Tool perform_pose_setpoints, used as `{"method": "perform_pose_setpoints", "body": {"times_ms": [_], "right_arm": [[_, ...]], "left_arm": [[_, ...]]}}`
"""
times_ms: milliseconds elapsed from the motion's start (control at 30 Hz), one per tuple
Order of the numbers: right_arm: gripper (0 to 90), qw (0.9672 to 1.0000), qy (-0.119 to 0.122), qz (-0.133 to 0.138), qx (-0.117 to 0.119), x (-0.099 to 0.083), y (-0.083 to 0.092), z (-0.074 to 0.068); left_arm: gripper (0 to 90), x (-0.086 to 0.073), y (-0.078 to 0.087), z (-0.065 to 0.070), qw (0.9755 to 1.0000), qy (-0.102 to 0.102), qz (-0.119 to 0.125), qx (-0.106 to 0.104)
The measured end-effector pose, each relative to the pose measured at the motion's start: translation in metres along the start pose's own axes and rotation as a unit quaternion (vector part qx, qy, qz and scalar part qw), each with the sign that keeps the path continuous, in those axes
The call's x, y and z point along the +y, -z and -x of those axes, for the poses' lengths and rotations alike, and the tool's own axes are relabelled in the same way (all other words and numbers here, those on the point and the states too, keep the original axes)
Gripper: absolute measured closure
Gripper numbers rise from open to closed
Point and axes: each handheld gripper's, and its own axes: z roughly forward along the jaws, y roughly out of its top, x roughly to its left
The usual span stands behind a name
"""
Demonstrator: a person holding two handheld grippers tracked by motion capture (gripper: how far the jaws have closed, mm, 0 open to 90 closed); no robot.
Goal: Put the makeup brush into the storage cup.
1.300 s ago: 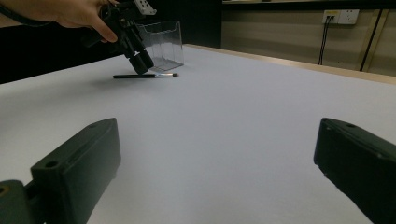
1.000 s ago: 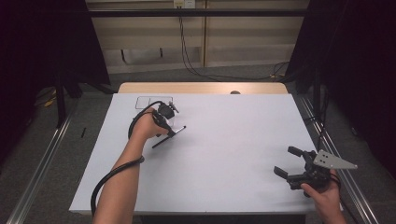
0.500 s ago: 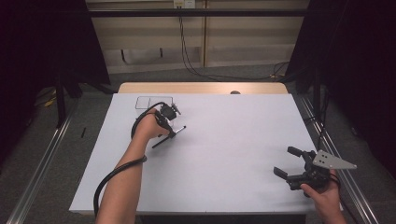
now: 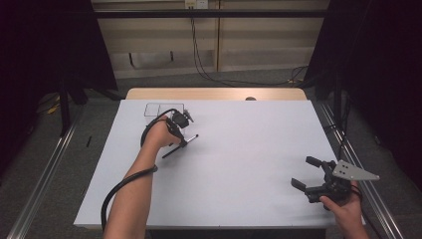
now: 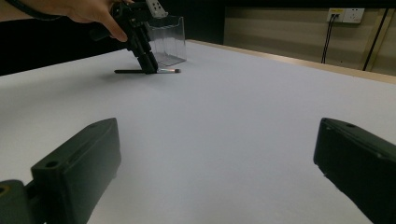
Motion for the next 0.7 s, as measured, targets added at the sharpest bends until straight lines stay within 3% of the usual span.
{"method": "perform_pose_setpoints", "body": {"times_ms": [167, 500, 700], "right_arm": [[0.3, 1.0000, 0.001, 0.000, 0.001, 0.0001, -0.0002, -0.0005], [0.3, 1.0000, 0.002, 0.000, -0.002, 0.0001, 0.0004, 0.0007], [0.3, 1.0000, -0.001, 0.002, -0.003, 0.0000, 0.0005, 0.0012]], "left_arm": [[83.4, 0.0016, -0.0006, 0.0017, 1.0000, 0.007, -0.005, -0.004], [84.0, -0.0022, 0.0010, 0.0022, 0.9997, 0.022, 0.010, -0.002], [84.0, -0.0037, 0.0071, 0.0014, 0.9978, 0.044, 0.049, -0.008]]}}
